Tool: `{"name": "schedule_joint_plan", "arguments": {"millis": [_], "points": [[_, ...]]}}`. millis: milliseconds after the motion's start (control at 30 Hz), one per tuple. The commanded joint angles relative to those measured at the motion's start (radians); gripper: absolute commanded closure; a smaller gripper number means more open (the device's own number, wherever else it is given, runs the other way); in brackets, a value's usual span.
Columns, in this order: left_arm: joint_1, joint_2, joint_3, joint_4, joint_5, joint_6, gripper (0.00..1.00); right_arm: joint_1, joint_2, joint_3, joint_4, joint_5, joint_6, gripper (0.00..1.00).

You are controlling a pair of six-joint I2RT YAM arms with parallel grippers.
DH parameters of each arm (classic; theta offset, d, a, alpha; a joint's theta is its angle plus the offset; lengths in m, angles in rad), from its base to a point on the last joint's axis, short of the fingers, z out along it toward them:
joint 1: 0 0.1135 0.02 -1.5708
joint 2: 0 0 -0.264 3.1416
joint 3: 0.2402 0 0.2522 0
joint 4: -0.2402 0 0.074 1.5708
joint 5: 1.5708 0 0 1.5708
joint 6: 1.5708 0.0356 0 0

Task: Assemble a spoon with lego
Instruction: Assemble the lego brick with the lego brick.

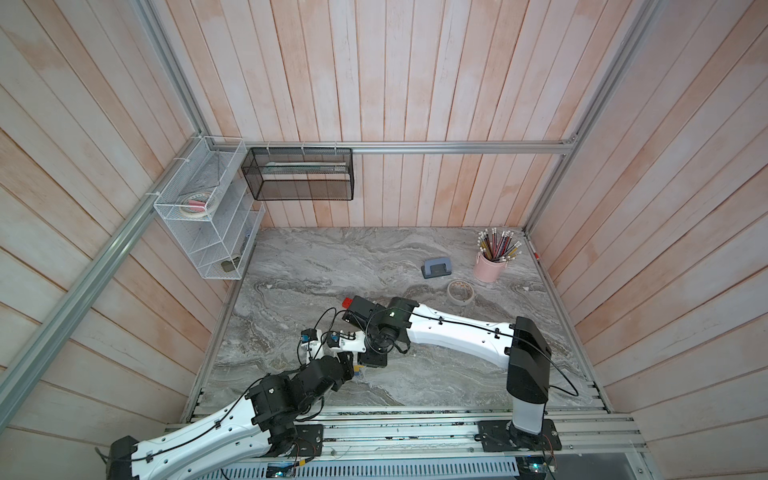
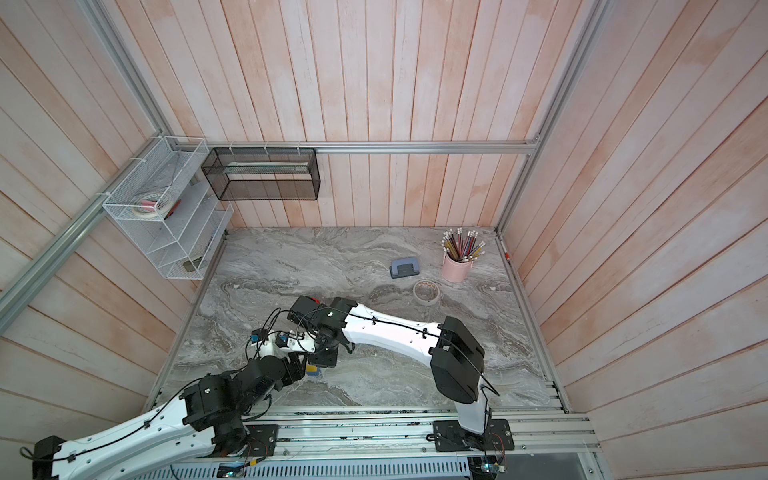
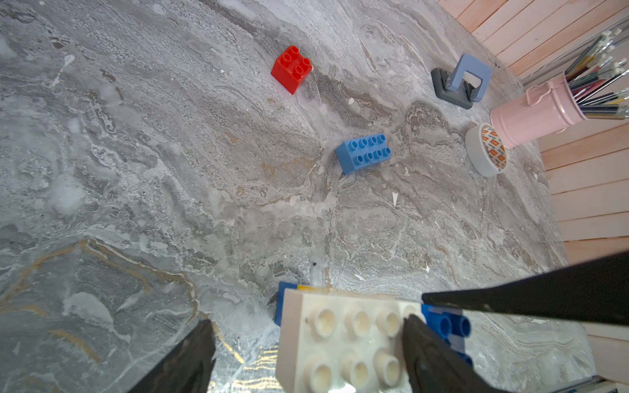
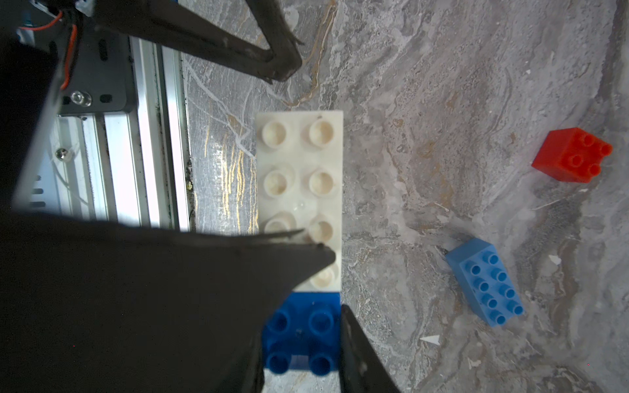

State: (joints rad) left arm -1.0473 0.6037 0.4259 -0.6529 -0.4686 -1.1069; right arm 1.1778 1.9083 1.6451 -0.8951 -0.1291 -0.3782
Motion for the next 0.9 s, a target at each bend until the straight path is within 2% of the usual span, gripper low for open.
{"name": "schedule_joint_plan", "arguments": {"millis": [0, 867], "points": [[-0.004, 0.002, -0.026, -0.02, 0.053, 0.036, 0.13, 0.016, 0.037, 0.024, 0.021, -0.019, 0.002, 0.65], [0.001, 0.001, -0.015, -0.048, 0.028, 0.036, 0.12, 0.006, 0.027, 0.074, 0.021, -0.009, 0.025, 0.38]]}}
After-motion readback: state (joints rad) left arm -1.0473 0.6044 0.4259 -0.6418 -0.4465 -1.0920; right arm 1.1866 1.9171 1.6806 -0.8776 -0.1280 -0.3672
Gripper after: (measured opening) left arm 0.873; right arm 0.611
